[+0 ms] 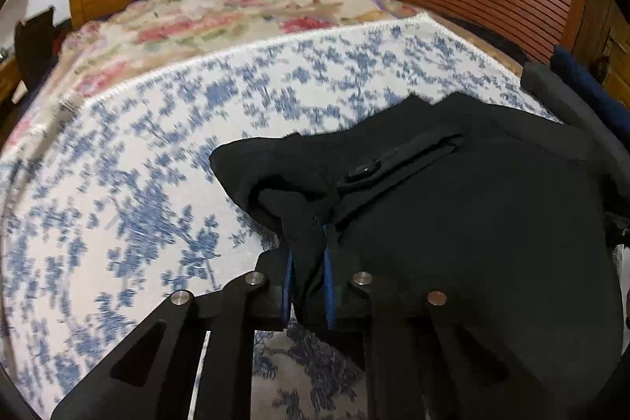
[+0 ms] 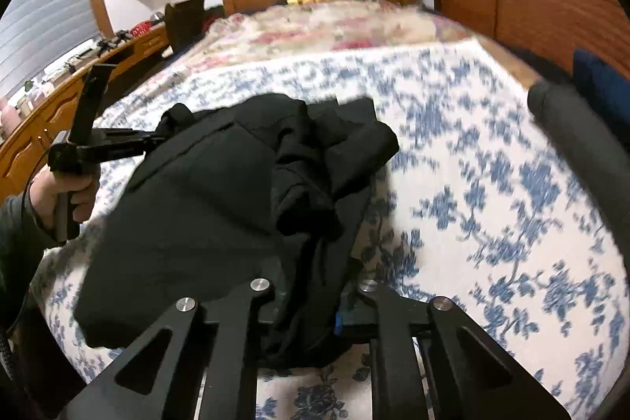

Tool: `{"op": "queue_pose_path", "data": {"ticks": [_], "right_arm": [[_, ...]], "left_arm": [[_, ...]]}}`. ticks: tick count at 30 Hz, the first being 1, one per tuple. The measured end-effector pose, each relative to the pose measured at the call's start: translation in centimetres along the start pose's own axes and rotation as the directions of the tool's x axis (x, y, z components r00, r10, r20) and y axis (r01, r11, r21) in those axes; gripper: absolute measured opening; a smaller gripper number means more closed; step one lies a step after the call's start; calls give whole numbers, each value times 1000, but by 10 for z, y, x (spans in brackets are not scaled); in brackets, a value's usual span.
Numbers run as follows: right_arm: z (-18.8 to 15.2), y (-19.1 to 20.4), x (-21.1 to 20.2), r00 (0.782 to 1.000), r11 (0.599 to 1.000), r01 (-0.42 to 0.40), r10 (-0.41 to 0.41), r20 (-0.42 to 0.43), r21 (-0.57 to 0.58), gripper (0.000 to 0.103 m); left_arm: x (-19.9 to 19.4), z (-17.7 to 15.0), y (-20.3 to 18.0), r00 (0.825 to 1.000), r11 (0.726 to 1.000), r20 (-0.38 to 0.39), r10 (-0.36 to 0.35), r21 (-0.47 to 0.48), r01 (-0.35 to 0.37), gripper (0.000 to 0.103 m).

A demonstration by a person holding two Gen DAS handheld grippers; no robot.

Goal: Fold large clothes
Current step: 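Lift the folded coat off the sheet with both grippers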

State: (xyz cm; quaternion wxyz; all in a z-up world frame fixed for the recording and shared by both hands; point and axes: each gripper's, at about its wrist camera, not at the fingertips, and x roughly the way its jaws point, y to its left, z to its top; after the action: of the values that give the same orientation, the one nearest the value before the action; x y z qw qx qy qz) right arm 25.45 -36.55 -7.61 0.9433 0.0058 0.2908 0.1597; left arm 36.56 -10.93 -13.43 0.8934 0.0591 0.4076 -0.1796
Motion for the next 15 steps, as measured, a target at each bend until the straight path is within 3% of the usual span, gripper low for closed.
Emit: {"op": "queue_pose_path", "data": {"ticks": [6,15], "right_arm": [[2,-2,-43,996,999,6,-2,94,-47,10],[-3,-35,-111,980,993,75,-56,191,-92,10]], "left_arm": [[-58,17,-19,994,1000,103,20,10,-21,12],[-112,53,-90,973,995,226,35,78,-54,11]]}}
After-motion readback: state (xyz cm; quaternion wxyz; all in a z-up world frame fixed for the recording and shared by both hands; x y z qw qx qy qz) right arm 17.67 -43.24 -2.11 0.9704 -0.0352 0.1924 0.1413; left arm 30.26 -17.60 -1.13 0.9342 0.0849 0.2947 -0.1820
